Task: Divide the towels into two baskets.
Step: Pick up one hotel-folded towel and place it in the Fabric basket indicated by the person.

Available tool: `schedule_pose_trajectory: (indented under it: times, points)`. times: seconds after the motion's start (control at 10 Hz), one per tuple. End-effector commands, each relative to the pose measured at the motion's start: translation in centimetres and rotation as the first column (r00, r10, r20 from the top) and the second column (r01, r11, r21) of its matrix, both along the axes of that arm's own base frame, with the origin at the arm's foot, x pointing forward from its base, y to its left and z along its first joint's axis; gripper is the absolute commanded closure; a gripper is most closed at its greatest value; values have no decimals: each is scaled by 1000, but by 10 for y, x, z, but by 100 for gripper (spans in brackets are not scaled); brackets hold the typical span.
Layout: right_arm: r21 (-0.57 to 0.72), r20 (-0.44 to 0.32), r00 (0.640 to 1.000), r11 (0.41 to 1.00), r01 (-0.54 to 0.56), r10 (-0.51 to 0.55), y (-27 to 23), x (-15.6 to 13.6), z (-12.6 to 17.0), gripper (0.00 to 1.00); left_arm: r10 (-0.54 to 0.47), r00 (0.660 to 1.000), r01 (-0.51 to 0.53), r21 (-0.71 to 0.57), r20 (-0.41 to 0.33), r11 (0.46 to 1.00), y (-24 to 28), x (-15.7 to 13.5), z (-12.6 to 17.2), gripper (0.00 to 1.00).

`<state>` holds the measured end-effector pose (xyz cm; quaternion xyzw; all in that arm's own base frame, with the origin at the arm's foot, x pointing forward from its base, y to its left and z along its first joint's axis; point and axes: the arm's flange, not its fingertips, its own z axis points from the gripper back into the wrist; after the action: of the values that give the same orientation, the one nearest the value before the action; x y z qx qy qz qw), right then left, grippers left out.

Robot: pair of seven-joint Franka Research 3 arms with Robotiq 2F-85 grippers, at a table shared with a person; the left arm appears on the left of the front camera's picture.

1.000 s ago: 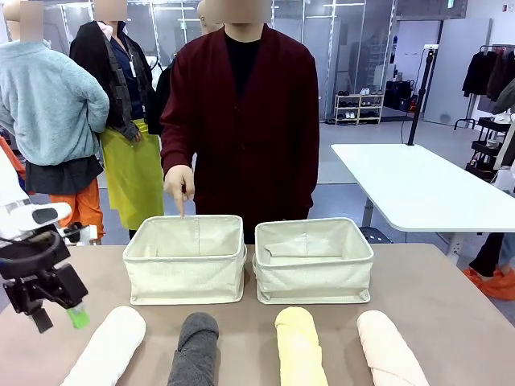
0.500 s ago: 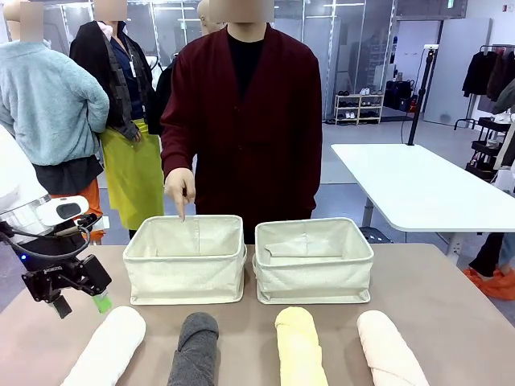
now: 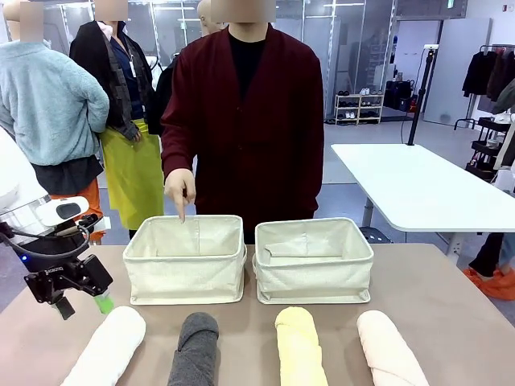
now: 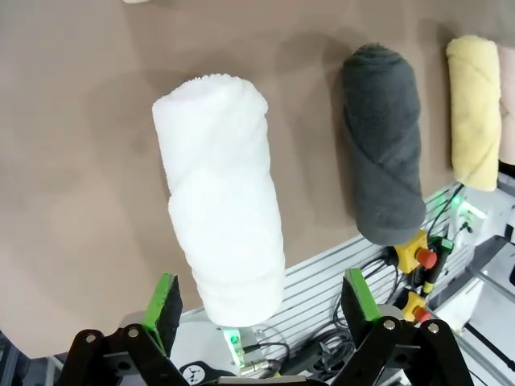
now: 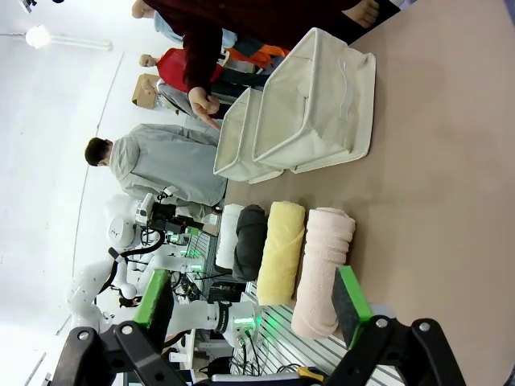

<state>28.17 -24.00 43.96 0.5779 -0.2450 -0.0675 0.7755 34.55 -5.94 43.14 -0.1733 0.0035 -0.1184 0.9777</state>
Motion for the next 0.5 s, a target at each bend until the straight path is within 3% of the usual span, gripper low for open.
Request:
schedule_pose_trajectory:
  times: [0.0,0.4]
  points:
    - [-2,9,1000,1000,-7,7,0,-3,2,0,53,999,-52,47,-9,998,-6,6,-12,0]
    - [-2,9,1000,1000,-7,7,0,-3,2,0,101,988,-89,105,-115,991,-11,18,-51,0]
